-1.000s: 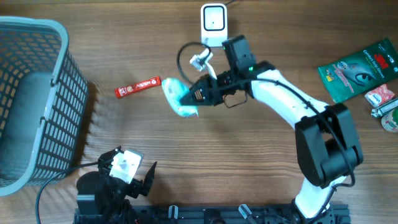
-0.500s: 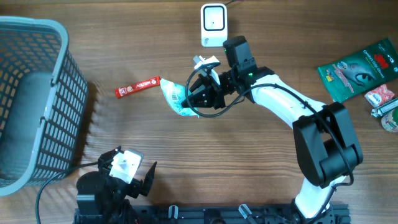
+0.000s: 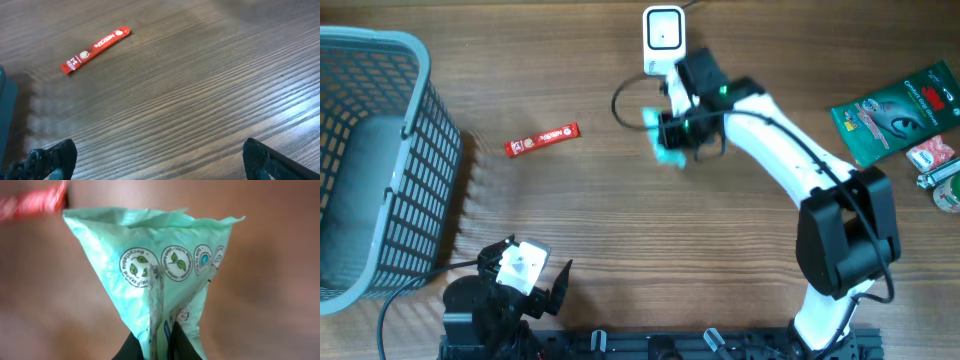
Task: Scan the item barcode
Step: 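Hold the tissue pack under the white scanner with the right gripper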
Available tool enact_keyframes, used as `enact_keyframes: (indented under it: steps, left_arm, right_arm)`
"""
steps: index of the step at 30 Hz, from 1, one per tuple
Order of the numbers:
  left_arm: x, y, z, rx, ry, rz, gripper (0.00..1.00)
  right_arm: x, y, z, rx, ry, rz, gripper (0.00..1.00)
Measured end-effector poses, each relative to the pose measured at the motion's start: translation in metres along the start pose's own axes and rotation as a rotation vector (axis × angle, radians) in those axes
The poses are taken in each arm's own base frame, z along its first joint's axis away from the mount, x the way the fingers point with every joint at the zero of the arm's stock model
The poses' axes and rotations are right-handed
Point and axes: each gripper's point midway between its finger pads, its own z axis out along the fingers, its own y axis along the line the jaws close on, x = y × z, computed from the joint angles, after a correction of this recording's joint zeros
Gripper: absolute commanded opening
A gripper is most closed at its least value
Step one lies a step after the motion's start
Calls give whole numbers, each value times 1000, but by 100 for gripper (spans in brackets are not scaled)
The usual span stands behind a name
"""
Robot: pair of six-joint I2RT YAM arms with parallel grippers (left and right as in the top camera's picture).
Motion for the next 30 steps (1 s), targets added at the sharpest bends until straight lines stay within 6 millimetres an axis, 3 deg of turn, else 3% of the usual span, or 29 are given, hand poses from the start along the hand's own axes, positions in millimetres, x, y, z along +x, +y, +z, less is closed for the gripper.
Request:
enact_keyframes:
  steps: [2, 3, 6, 9, 13, 16, 21, 26, 28, 30]
  left_arm:
    - [0, 0, 0, 0, 0, 0, 100]
    - [0, 0, 0, 0, 0, 0, 100]
    - [0, 0, 0, 0, 0, 0, 100]
    - [0, 0, 0, 0, 0, 0, 100]
    - [0, 0, 0, 0, 0, 0, 100]
    - [0, 0, 0, 0, 0, 0, 100]
    - [0, 0, 0, 0, -1, 0, 100]
    - [0, 0, 0, 0, 0, 0, 100]
    - [0, 0, 0, 0, -1, 0, 100]
    - [0, 0, 0, 0, 0, 0, 100]
  right_arm:
    - [-45, -12, -30, 121, -139, -49, 5]
    - [-57, -16, -40, 154, -176, -62, 5]
    - [-97, -32, -47, 239, -259, -80, 5]
    - [-123, -57, -16, 312, -249, -92, 5]
    - [-146, -71, 29, 354, -247, -130, 5]
    - [-161, -74, 41, 364, -288, -137, 5]
    - [-159, -73, 38, 364, -267, -136, 4]
    - [-109, -85, 30, 393, -66, -56, 5]
    - [-91, -100, 3, 459, -16, 26, 5]
    - [-74, -137, -47, 589, 5, 168, 5]
